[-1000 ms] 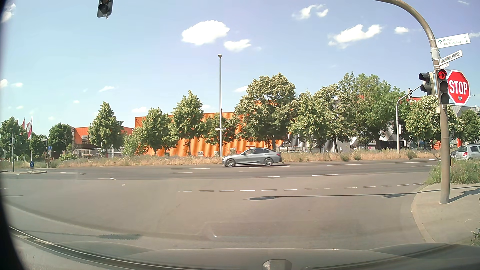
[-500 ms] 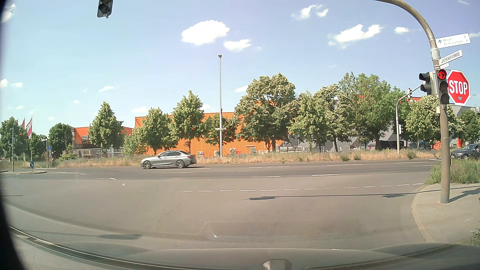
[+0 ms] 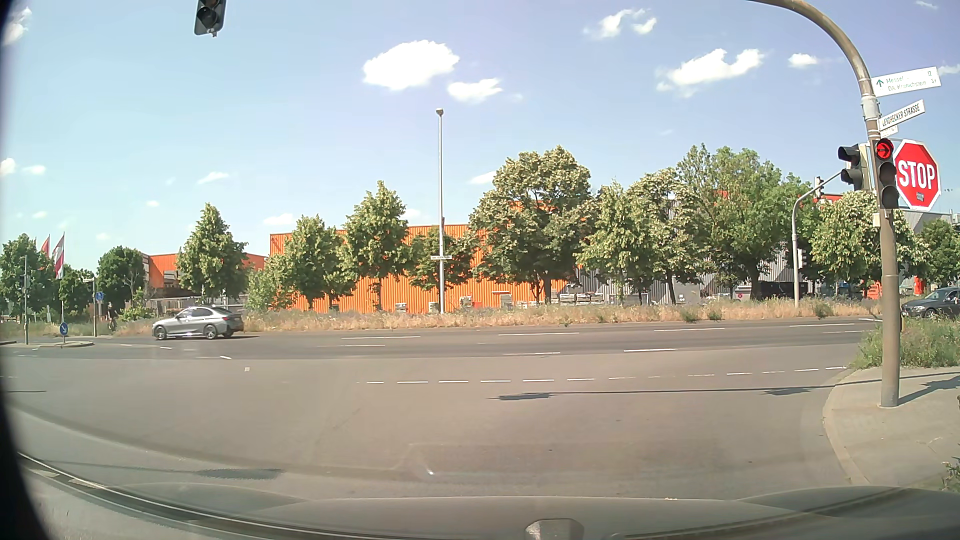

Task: Follow the waypoints while adhering to traffic rules and regulations

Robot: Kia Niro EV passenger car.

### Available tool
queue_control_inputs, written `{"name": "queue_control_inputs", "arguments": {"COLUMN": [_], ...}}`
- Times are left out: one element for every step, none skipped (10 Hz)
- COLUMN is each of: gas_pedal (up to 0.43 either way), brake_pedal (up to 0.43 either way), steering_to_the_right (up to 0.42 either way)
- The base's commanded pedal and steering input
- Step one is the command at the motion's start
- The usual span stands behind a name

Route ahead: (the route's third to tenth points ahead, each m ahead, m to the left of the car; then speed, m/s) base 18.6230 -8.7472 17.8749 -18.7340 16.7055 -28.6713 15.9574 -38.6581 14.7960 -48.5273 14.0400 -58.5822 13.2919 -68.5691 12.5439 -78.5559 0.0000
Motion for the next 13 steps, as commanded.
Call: {"name": "queue_control_inputs", "arguments": {"gas_pedal": [0.0,0.0,0.0,0.0,0.0,0.0,0.0,0.0,0.0,0.0,0.0,0.0,0.0], "brake_pedal": [0.244,0.244,0.244,0.244,0.244,0.244,0.244,0.244,0.244,0.244,0.244,0.244,0.244], "steering_to_the_right": [0.022,0.022,0.022,0.023,0.022,0.022,0.02,0.02,0.02,0.02,0.02,0.02,0.02]}}
